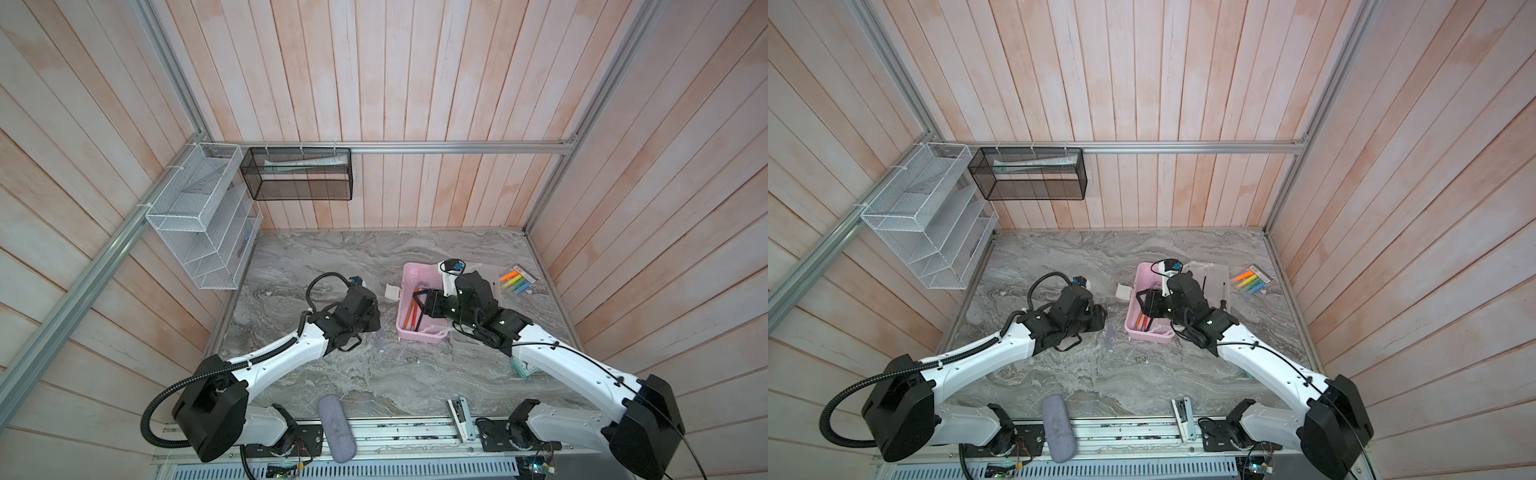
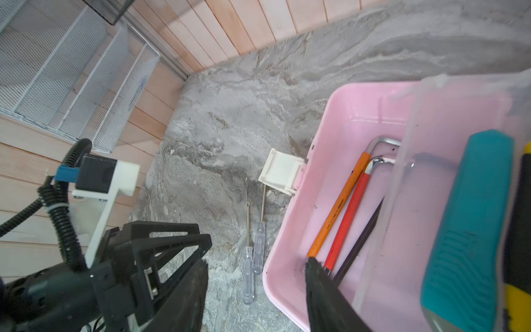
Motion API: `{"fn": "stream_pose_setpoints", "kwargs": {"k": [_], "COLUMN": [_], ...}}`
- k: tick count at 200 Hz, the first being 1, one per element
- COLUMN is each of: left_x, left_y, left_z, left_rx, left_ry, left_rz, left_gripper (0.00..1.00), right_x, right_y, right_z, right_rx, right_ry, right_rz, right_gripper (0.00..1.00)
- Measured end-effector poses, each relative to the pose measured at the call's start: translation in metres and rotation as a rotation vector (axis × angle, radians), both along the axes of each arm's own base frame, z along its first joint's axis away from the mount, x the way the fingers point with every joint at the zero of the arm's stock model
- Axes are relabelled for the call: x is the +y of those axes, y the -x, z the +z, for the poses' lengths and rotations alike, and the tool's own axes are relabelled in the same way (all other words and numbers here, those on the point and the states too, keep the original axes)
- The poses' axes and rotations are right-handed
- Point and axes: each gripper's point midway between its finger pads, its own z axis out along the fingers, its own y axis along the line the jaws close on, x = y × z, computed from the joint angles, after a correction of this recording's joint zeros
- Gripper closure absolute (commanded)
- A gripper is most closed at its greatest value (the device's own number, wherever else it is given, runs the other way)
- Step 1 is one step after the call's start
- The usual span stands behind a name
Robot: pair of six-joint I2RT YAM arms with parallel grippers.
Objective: Pack the tool kit
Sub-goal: 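Move the left gripper back over the clear-handled screwdrivers, then lower the left gripper and close it on a clear-handled screwdriver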
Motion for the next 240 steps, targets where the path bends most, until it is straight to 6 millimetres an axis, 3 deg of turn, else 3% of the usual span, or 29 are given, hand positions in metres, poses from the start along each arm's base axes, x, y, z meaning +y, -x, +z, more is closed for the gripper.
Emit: {"fn": "stream_pose_setpoints", "kwargs": {"k": [42,114,190,240], "left_x": [0.006,0.001,-0.008,-0.02], "left_y": [0.009,0.009,0.0,-0.005], "left_z": [-0.036,-0.081,-0.079,-0.064], "left_rx": [0.091,0.175,0.158,0.131], "left_ry": [-0.037,-0.092,-0.106,-0.088], "left_rz": [0.031,0.03,0.028,0.015], "left_gripper": [0.52,0.55,0.59,0.59], "right_x": [0.02,0.021,0.018,0.011], "right_y": [0.005,0.0,0.002,-0.001], "right_z": [-0.025,-0.019,-0.025,-0.021], "right_rx": [0.051,0.034,0.04,0.03], "right_ry": [0.022,-0.001,-0.008,-0.023], "right_rz": [0.035,0.013,0.003,-0.012], "right_gripper": [0.47,0.47,0.47,0.47]}}
